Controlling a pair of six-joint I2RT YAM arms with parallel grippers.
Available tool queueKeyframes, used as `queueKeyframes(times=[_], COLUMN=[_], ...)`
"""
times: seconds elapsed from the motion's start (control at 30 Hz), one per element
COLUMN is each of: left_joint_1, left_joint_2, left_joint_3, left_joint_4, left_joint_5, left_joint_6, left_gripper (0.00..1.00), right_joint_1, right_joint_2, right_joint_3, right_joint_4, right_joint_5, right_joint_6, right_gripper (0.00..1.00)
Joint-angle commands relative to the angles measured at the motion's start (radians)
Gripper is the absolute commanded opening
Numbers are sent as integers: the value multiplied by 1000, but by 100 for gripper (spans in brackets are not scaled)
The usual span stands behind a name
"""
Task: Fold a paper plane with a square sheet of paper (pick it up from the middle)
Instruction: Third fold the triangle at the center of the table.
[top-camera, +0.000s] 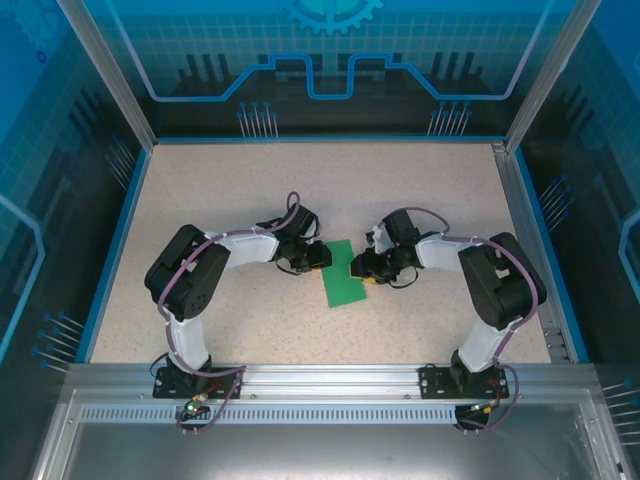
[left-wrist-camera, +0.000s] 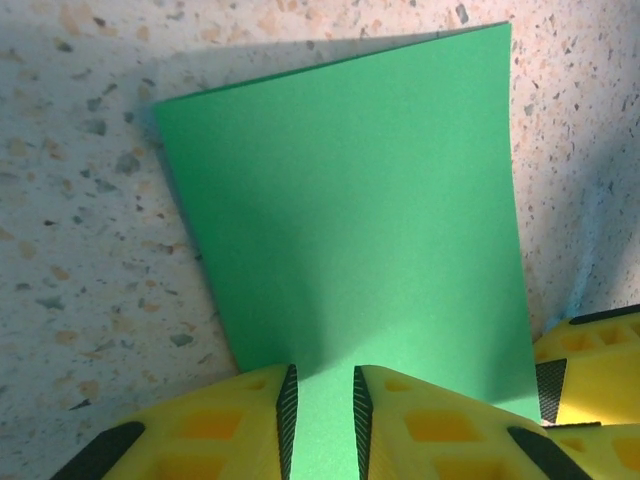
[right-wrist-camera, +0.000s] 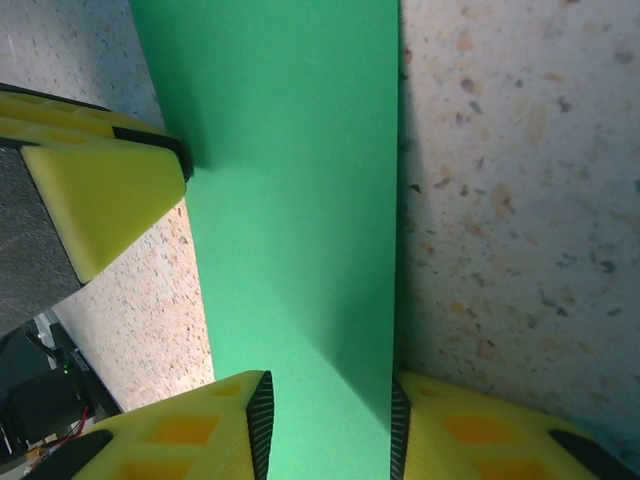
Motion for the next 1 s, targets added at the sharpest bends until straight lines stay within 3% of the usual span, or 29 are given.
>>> queueKeyframes(times=[0.0,0.27,0.47,0.67,0.97], left_joint_1=[9,9,10,-5,-187], left_joint_2=[4,7,-23,-128,-341], left_joint_3=[-14,-10,-17,-53,-159], left_joint_4=[16,23,4,-3,-78], left_joint_5=[56,99,94,87,-111], left_joint_6=[45,99,122,153,306], left_gripper=[27,28,32,48,61], right_joint_1=[-17,-52,-65,-65,-39], right_joint_2=[27,117,140,103,0], right_joint_3=[28,109,124,67,-92], right_joint_4=[24,44,44,103,263], right_joint_5=[-38,-113,-133,-130,-30], right_joint_6=[5,-18,-23,37,317], right_gripper=[35,30,21,9,8])
